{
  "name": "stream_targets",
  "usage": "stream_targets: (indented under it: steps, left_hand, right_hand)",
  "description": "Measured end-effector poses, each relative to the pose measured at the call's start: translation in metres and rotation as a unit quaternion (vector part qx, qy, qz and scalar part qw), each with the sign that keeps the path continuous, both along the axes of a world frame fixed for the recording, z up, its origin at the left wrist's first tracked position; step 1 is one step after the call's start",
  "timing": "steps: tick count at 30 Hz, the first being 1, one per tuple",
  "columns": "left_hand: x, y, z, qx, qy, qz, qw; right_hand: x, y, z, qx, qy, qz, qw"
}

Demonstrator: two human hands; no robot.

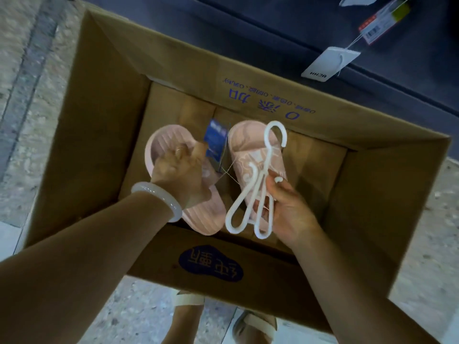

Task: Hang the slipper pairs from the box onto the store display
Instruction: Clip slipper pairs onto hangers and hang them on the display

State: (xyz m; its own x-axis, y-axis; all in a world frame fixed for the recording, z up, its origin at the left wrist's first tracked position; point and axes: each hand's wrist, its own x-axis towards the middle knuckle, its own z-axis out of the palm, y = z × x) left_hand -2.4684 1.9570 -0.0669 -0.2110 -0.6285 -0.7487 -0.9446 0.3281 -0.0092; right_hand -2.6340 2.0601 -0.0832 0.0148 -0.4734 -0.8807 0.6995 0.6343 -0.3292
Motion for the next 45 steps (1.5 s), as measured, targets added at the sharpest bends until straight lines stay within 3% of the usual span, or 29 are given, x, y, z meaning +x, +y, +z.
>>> stream_targets:
  steps: [7, 11, 21, 27, 29, 33, 38, 42, 45]
  left_hand:
    - [-0.017, -0.025, 0.073, 0.138, -0.002, -0.035, 0.99]
    - [-0.035, -0.029, 0.124, 0.105, 0.08, -0.155, 0.979]
    - [-0.038, -0.03, 0.23, -0.074, 0.169, -0.169, 0.968]
    - [-0.046, -0.026, 0.299, -0.027, 0.18, -0.21, 0.961]
    - [-0.047, -0.028, 0.325, 0.004, 0.214, -0.177, 0.961]
    - [-0.052, -0.041, 0.377, 0.035, 0.288, -0.012, 0.957]
    - [-0.057, -0.049, 0.424, 0.051, 0.302, -0.031, 0.951]
    - [-0.063, -0.04, 0.46, 0.067, 0.342, -0.018, 0.937]
    - [-0.071, -0.036, 0.472, -0.009, 0.387, 0.016, 0.922]
  right_hand:
    - [-0.021, 0.002, 0.088, -0.057, 0.024, -0.07, 0.996]
    - [-0.033, 0.001, 0.136, -0.109, 0.015, -0.082, 0.99]
    - [-0.05, 0.001, 0.239, -0.14, 0.06, -0.065, 0.986]
    - [-0.048, 0.006, 0.29, -0.151, 0.087, -0.039, 0.984]
    - [-0.047, 0.006, 0.307, -0.15, 0.125, -0.002, 0.981]
    - [-0.046, 0.002, 0.343, -0.158, 0.2, 0.083, 0.963]
    - [-0.045, -0.012, 0.392, -0.197, 0.241, 0.112, 0.944]
    - [-0.046, -0.028, 0.425, -0.213, 0.259, 0.081, 0.939]
    - [-0.045, -0.036, 0.445, -0.22, 0.269, 0.067, 0.935]
